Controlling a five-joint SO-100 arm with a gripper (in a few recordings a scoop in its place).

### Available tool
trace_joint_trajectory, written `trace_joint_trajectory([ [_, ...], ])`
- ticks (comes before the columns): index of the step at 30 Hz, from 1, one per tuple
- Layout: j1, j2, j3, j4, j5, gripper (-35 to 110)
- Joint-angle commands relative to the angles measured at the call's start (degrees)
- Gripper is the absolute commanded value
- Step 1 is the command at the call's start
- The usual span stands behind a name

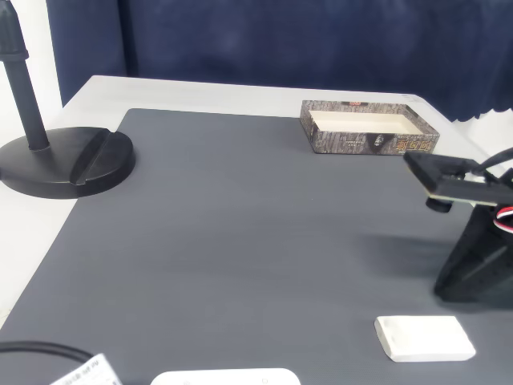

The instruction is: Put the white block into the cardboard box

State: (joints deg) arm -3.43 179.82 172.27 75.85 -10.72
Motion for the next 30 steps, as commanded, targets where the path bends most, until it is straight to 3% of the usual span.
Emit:
trace_joint_trajectory([
  [1,-0.6,-9.1,-11.9,-1.3,-0.4,-2],
  [12,-4.1,-39.9,-34.4,-3.3,4.6,-2],
  [18,-10.5,-44.8,-32.3,-11.8,0.8,-2],
  [30,-10.2,-60.4,-48.3,3.6,2.6,-2],
])
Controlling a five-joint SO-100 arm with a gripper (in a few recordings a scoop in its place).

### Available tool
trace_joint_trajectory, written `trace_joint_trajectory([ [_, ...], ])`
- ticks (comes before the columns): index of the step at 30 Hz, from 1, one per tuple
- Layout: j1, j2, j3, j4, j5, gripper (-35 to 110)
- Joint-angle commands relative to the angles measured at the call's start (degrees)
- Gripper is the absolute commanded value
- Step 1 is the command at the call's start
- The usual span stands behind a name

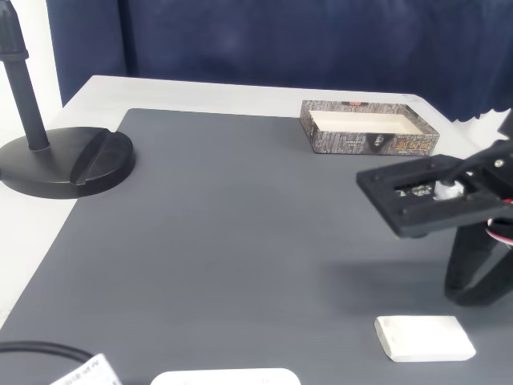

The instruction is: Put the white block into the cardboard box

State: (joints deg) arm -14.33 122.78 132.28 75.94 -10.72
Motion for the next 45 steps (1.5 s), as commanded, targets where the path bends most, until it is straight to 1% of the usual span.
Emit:
trace_joint_trajectory([
  [1,0.7,-4.8,-9.8,4.5,4.0,-2],
  [6,0.6,-10.6,-16.0,10.9,6.6,-2],
  [10,0.5,-12.3,-16.3,11.1,10.8,-2],
  [15,-0.1,-14.2,-17.0,10.5,10.9,-2],
  [19,-0.7,-16.4,-19.1,9.1,7.6,-2],
  [25,-2.5,-19.2,-20.7,9.1,-6.3,-2],
  [28,-2.8,-20.0,-21.6,9.1,-10.8,-2],
  [32,-2.7,-20.5,-21.6,9.2,-12.8,-2],
  [39,-2.3,-20.7,-21.4,8.2,-12.4,-2],
  [45,-1.6,-20.8,-20.5,6.6,-5.9,-1],
])
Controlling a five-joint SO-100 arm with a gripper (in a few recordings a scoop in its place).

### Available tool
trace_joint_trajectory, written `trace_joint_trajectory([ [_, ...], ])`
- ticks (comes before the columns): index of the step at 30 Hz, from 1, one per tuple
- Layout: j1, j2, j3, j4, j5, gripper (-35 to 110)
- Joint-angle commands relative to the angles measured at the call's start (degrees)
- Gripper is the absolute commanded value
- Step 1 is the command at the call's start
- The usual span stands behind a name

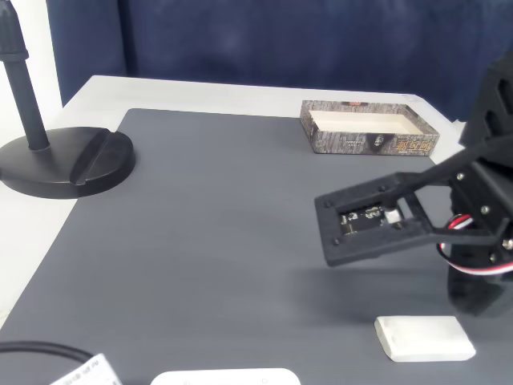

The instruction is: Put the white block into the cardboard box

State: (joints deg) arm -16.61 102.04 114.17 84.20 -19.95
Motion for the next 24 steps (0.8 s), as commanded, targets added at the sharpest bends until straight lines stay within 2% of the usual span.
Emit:
trace_joint_trajectory([
  [1,0.7,0.0,-2.1,-2.1,3.9,-2],
  [7,0.9,1.3,1.6,-7.6,6.4,-2],
  [24,2.2,5.7,6.4,-7.7,6.7,0],
])
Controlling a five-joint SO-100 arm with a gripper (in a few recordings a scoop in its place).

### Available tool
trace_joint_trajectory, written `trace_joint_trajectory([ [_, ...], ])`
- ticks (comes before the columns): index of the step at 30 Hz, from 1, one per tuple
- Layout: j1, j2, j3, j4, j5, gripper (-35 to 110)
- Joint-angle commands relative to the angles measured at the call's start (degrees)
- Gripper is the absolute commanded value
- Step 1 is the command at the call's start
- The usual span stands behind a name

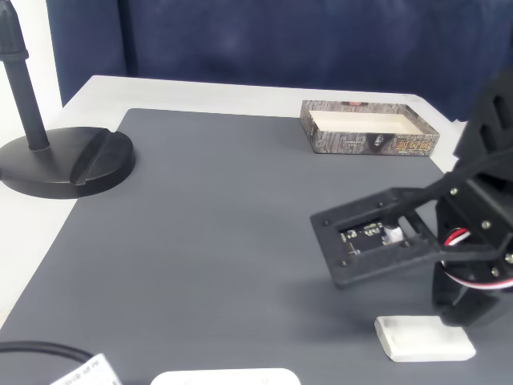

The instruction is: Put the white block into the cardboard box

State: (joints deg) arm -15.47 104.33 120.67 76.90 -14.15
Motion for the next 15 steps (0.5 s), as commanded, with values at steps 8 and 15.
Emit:
trace_joint_trajectory([
  [8,3.9,4.9,1.3,-0.4,6.7,13],
  [15,4.3,5.1,2.2,-0.5,8.0,19],
])
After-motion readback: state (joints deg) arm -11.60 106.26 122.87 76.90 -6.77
